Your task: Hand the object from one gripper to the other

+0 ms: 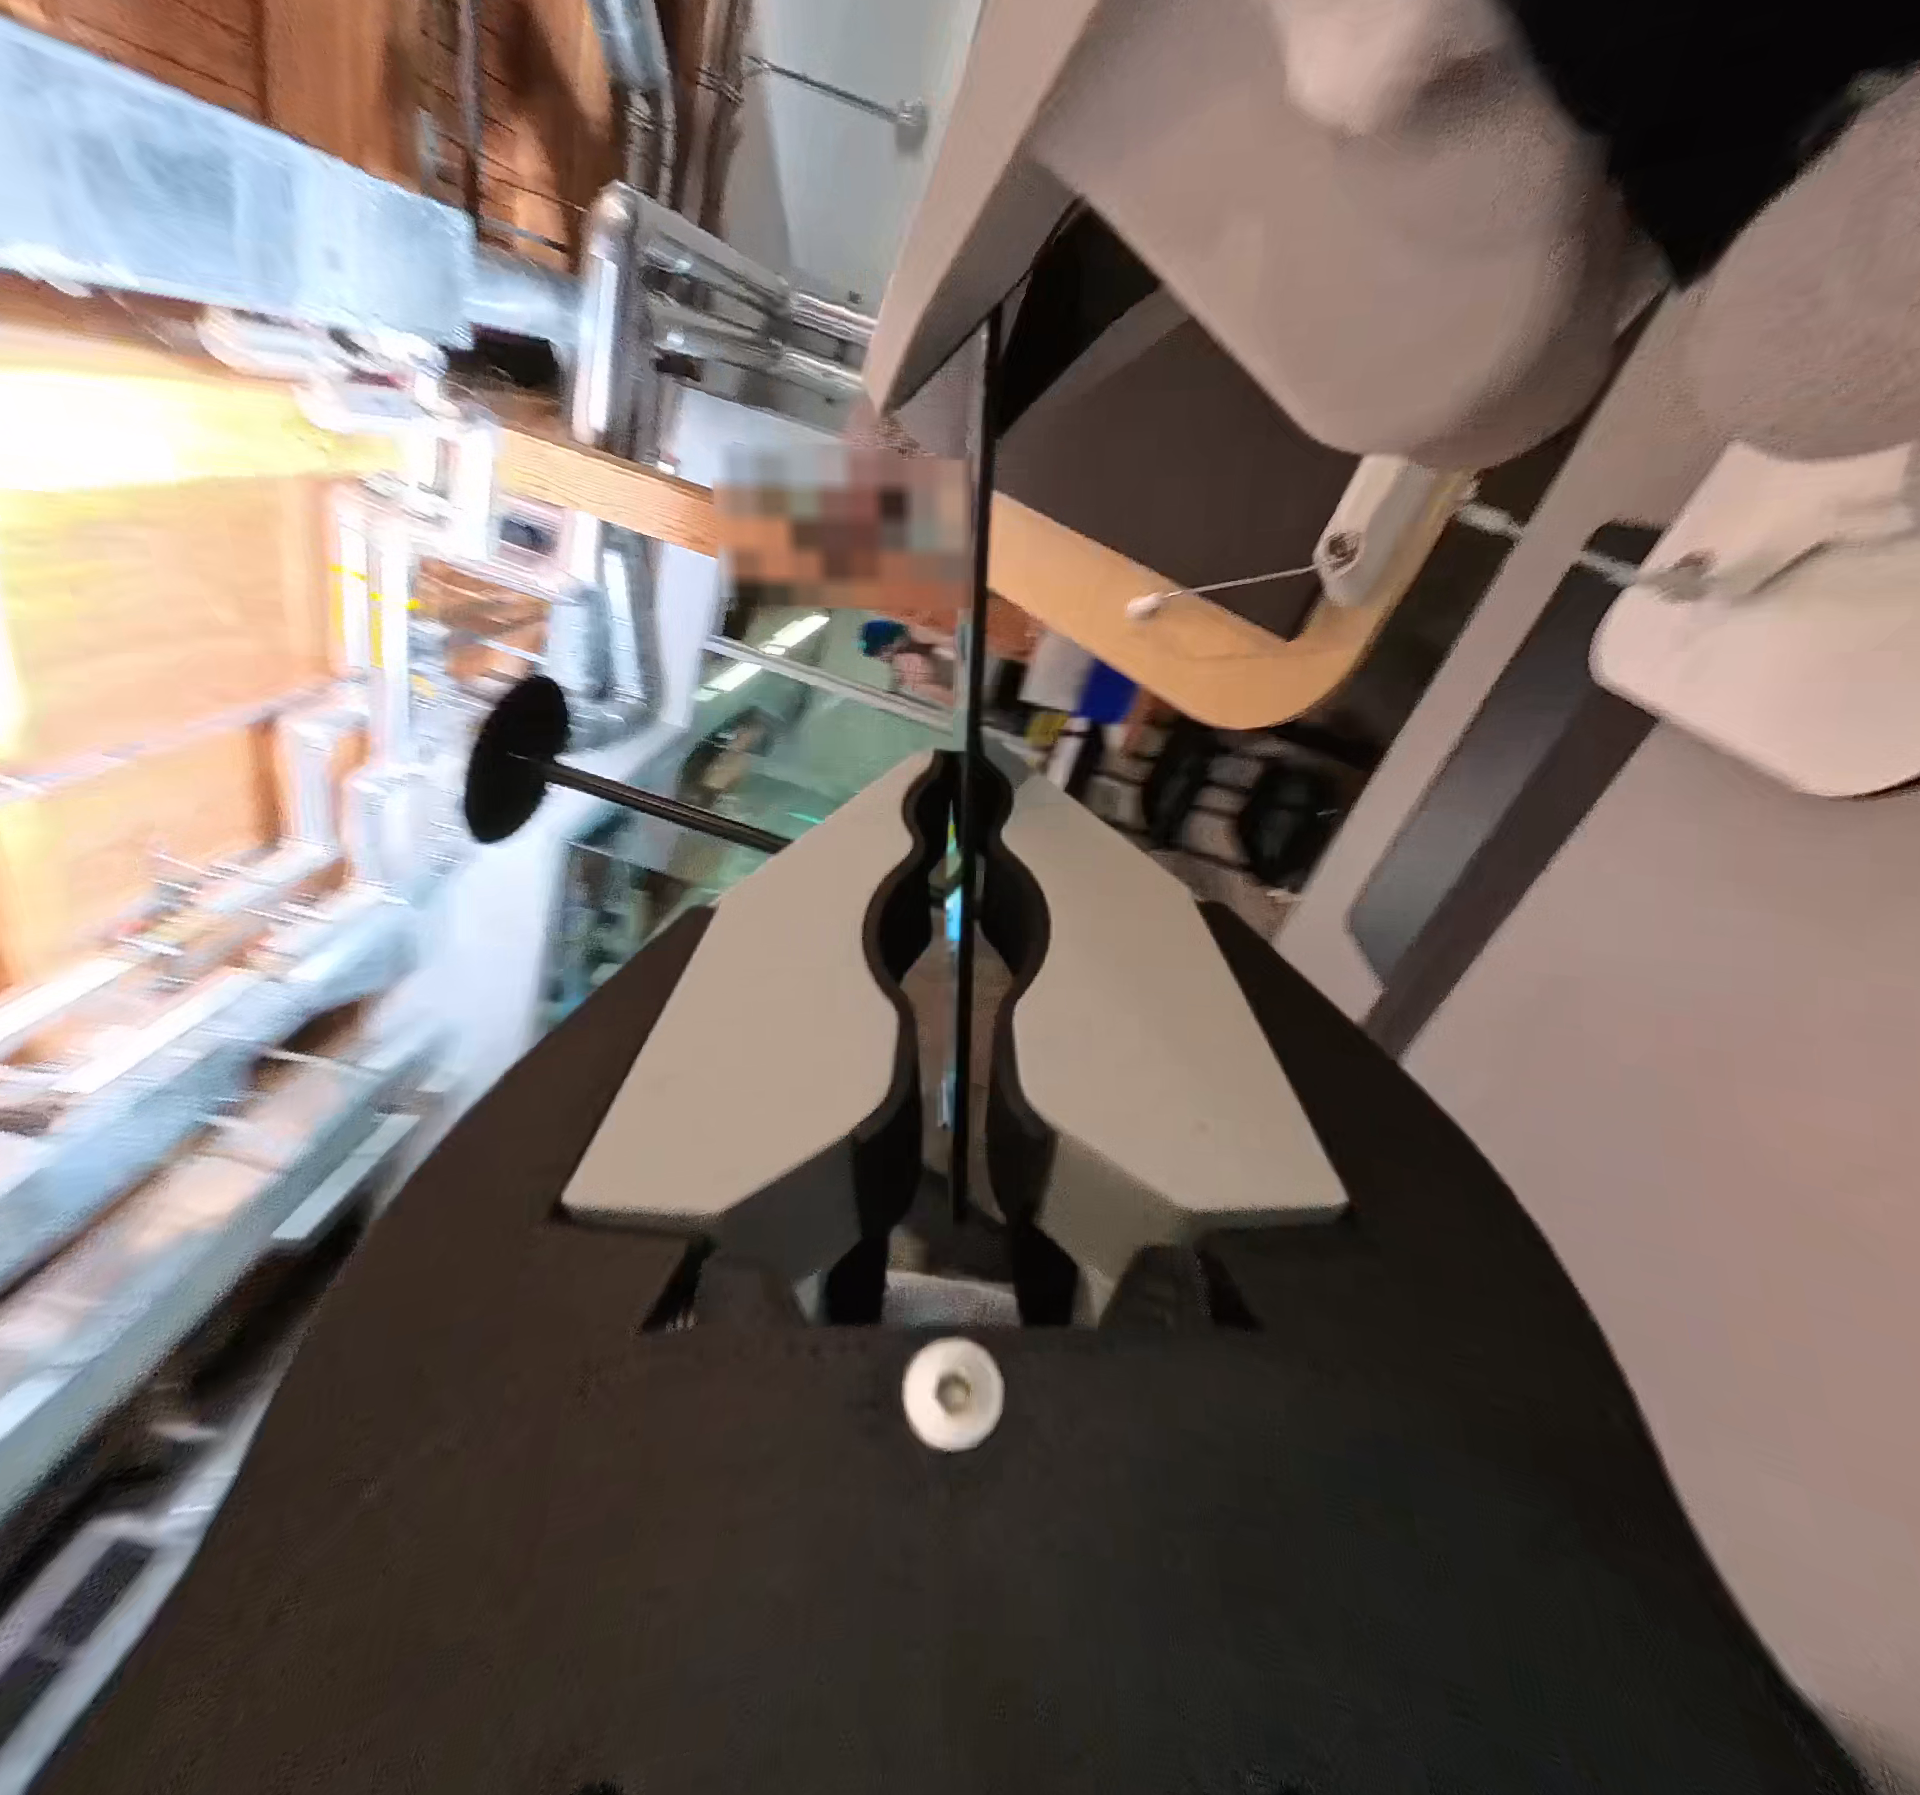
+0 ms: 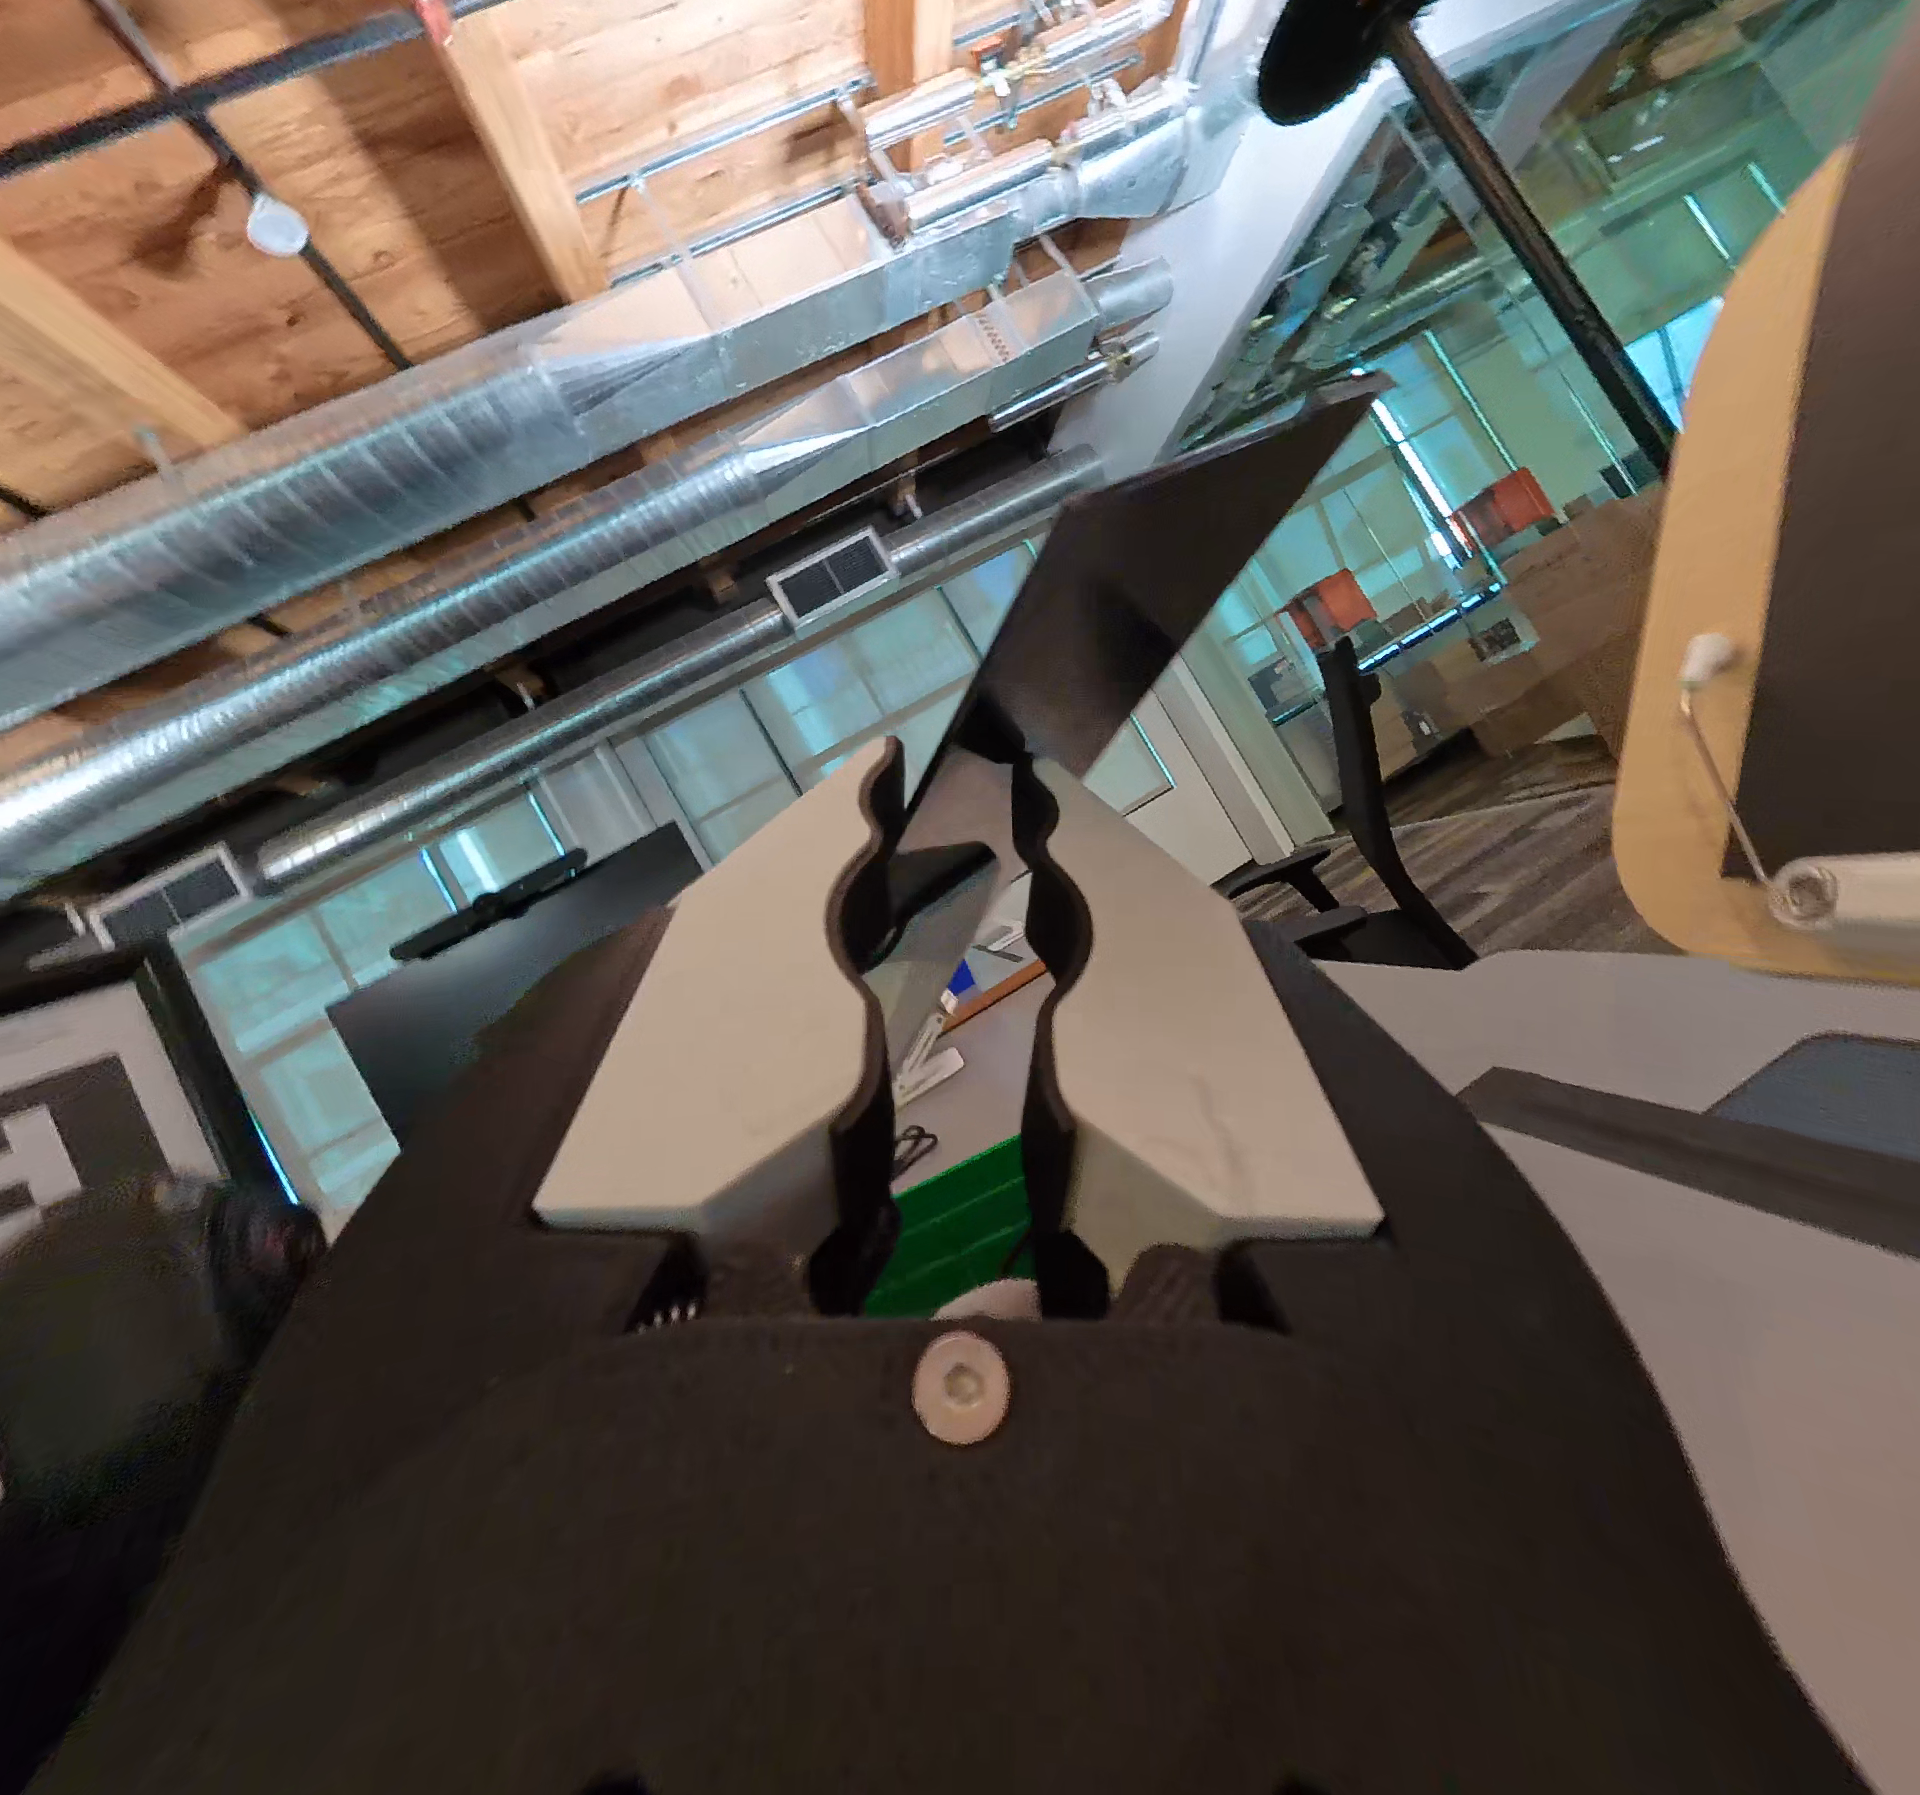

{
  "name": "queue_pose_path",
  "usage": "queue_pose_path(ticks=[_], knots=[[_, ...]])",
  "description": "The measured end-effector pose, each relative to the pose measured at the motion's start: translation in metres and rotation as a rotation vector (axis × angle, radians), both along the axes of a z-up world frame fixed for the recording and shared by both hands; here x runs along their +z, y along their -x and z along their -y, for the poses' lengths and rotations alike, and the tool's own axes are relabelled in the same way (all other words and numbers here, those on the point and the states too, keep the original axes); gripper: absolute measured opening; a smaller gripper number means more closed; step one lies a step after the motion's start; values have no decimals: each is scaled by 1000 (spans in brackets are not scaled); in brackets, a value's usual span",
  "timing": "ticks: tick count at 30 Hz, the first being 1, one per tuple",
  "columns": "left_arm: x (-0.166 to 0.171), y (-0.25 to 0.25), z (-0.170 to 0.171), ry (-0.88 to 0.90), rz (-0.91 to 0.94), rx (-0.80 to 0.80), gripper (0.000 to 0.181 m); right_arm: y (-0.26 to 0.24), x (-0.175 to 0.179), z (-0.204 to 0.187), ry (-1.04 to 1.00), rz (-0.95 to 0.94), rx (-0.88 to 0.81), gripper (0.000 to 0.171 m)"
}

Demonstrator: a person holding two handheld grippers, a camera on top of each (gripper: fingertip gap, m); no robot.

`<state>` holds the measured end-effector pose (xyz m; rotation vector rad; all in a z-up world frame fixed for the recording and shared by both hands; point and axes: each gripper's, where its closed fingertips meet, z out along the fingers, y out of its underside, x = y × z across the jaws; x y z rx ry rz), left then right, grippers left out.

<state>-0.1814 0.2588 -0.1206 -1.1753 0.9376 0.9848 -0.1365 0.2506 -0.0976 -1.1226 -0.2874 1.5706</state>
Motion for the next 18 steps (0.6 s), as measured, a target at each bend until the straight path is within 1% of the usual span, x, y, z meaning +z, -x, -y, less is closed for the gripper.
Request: queue_pose_path(ticks=[1,3,5,6,7,8,9,10,13,16,18], knots=[[-1,4,-1,42,70,-7,0,-1,4,4,-42,3,-9,19],[0,14,-3,109,206,-22,0,-6,9,5,-81,-19,-42,33],[-2,10,-1,231,387,-136,0,-4,8,3,-71,-17,-13,46],[-1,12,-1,271,461,-155,0,-5,5,-1,-64,-2,-27,52],[-2,7,2,332,532,-212,0,-5,1,-4,-63,15,-38,56],[-2,-1,8,404,605,-301,0,-3,-2,-7,-59,33,-33,60],[0,-4,11,449,677,-347,0,-2,-7,-11,-45,46,-25,67],[-1,-7,14,497,727,-386,0,-1,-10,-13,-36,51,-11,70],[2,-21,28,637,867,-560,0,6,-18,-11,-45,55,57,65],[0,-35,43,789,962,-693,1,13,-16,5,-107,43,168,55],[-3,-41,49,885,1020,-747,0,14,-13,16,-158,31,220,44]])
